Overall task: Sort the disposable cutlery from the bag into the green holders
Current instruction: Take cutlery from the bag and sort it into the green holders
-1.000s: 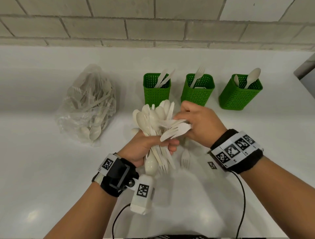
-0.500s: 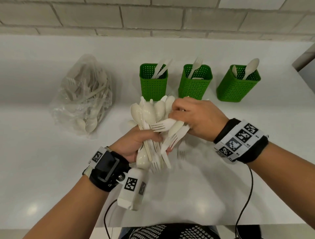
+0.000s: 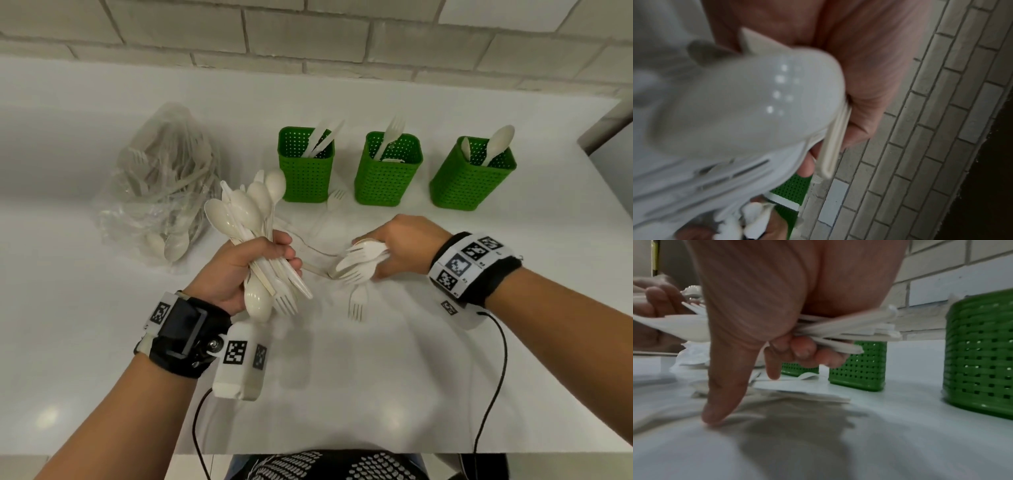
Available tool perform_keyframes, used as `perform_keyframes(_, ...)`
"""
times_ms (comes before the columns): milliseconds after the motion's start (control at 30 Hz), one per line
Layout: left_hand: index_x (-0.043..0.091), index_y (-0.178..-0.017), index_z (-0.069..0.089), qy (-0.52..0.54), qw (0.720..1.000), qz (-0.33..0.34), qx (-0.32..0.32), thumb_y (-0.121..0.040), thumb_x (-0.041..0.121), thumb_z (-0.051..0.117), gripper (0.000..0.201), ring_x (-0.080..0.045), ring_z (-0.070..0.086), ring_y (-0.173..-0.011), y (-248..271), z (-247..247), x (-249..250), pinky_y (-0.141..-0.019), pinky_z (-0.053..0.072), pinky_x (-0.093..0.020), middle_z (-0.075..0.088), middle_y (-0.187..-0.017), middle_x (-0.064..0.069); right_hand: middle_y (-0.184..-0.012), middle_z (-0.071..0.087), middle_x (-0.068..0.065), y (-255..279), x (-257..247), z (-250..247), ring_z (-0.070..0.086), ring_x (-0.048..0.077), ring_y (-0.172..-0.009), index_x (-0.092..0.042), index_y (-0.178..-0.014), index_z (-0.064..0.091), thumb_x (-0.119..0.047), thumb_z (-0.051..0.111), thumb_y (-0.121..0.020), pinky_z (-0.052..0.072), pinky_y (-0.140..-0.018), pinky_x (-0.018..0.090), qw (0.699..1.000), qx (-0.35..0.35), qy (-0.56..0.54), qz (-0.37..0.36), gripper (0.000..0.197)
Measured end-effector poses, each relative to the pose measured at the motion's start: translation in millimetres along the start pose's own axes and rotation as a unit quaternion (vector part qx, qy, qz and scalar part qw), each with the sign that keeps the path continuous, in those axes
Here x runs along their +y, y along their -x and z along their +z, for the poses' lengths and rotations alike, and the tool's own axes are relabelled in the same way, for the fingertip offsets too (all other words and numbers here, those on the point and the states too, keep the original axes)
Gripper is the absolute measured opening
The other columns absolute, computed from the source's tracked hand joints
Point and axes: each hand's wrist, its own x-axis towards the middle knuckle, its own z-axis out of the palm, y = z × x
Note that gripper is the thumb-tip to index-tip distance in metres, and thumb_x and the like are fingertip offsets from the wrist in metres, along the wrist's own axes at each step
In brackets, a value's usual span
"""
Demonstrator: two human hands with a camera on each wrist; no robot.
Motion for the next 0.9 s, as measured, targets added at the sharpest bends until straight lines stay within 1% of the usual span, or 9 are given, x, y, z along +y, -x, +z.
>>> perform_keyframes(167, 0.008, -0.089, 0.061, 0.036, 0.999, 0.014, 0.018, -0.07, 0.003, 0.06, 0.02, -0.019, 0.067, -0.068, 5.8, -11.2, 6.5, -0.071, 0.059, -0.034, 0.062, -0.07, -0.005, -0.087, 0.057, -0.006, -8.8, -3.6, 11.2, 0.059, 0.02, -0.087, -0.021, -0.095, 0.066, -0.04, 0.069, -0.082, 0.042, -0.065, 0.029, 0.997, -0.024, 0.059, -0.03, 0.023)
perform_keyframes(233, 0.008, -0.09, 0.059, 0.061, 0.998, 0.02, 0.019, -0.072, 0.0, 0.06, 0.02, -0.018, 0.065, -0.067, 7.5, -15.4, 9.4, -0.072, 0.059, -0.034, 0.061, -0.07, -0.004, -0.094, 0.048, -0.003, -3.7, -3.3, 18.0, 0.058, 0.022, -0.085, -0.016, -0.097, 0.062, -0.038, 0.061, -0.086, 0.035, -0.062, 0.029, 0.992, -0.032, 0.11, -0.062, 0.025)
perform_keyframes(333, 0.009, -0.089, 0.059, 0.084, 0.996, 0.033, 0.024, -0.075, 0.004, 0.054, 0.016, -0.018, 0.064, -0.067, 9.4, -21.7, 12.9, -0.073, 0.059, -0.034, 0.059, -0.07, -0.003, -0.106, 0.051, 0.001, 4.9, 5.5, 31.3, 0.058, 0.023, -0.091, -0.014, -0.104, 0.06, -0.047, 0.054, -0.089, 0.045, -0.069, 0.034, 0.988, -0.033, 0.124, -0.081, 0.036)
perform_keyframes(433, 0.01, -0.09, 0.06, 0.093, 0.995, 0.035, 0.033, -0.075, 0.004, 0.056, 0.017, -0.018, 0.064, -0.069, 10.2, -29.7, 15.5, -0.075, 0.058, -0.034, 0.061, -0.072, -0.003, -0.106, 0.061, 0.004, 7.0, 17.8, 27.6, 0.06, 0.024, -0.097, -0.015, -0.111, 0.058, -0.035, 0.061, -0.09, 0.047, -0.079, 0.03, 0.998, -0.012, -0.025, -0.049, 0.03)
perform_keyframes(567, 0.01, -0.093, 0.06, 0.093, 0.993, 0.05, 0.048, -0.076, 0.003, 0.059, 0.018, -0.019, 0.065, -0.073, 10.5, -41.9, 19.9, -0.081, 0.058, -0.034, 0.061, -0.074, -0.002, -0.087, 0.064, -0.004, 0.8, 7.8, 6.1, 0.059, 0.008, -0.068, -0.032, -0.104, 0.046, -0.009, 0.06, -0.089, 0.043, -0.062, 0.027, 0.972, 0.059, -0.226, -0.023, 0.031)
perform_keyframes(633, 0.01, -0.093, 0.06, 0.099, 0.991, 0.066, 0.06, -0.078, 0.003, 0.058, 0.017, -0.019, 0.065, -0.074, 11.2, -48.2, 23.1, -0.084, 0.057, -0.035, 0.061, -0.075, -0.001, -0.088, 0.067, -0.007, -8.5, -8.7, -0.3, 0.059, 0.003, -0.061, -0.034, -0.098, 0.052, -0.004, 0.056, -0.089, 0.049, -0.062, 0.025, 0.956, 0.065, -0.283, -0.044, 0.032)
perform_keyframes(733, 0.01, -0.093, 0.06, 0.101, 0.989, 0.081, 0.073, -0.078, 0.005, 0.055, 0.017, -0.019, 0.065, -0.074, 15.0, -54.0, 25.6, -0.083, 0.057, -0.035, 0.061, -0.075, -0.001, -0.09, 0.07, 0.002, -33.8, -43.5, -0.2, 0.063, 0.017, -0.074, -0.019, -0.092, 0.066, -0.013, 0.061, -0.089, 0.049, -0.071, 0.03, 0.963, 0.078, -0.253, -0.058, 0.008)
perform_keyframes(833, 0.01, -0.093, 0.059, 0.097, 0.988, 0.09, 0.082, -0.078, 0.005, 0.055, 0.017, -0.02, 0.064, -0.075, 21.2, -58.2, 24.8, -0.082, 0.057, -0.035, 0.06, -0.075, -0.002, -0.091, 0.067, 0.003, -61.8, -83.9, 4.1, 0.06, 0.023, -0.081, -0.021, -0.1, 0.065, -0.044, 0.065, -0.086, 0.047, -0.068, 0.031, 0.989, 0.077, -0.109, -0.056, 0.027)
perform_keyframes(900, 0.01, -0.093, 0.059, 0.096, 0.986, 0.096, 0.095, -0.077, 0.004, 0.055, 0.017, -0.02, 0.064, -0.075, 25.9, -62.9, 23.9, -0.08, 0.057, -0.034, 0.06, -0.074, -0.002, -0.087, 0.06, 0.002, -76.2, -101.6, 7.2, 0.057, 0.023, -0.079, -0.023, -0.099, 0.064, -0.049, 0.064, -0.083, 0.039, -0.063, 0.029, 0.996, 0.062, -0.039, -0.043, 0.03)
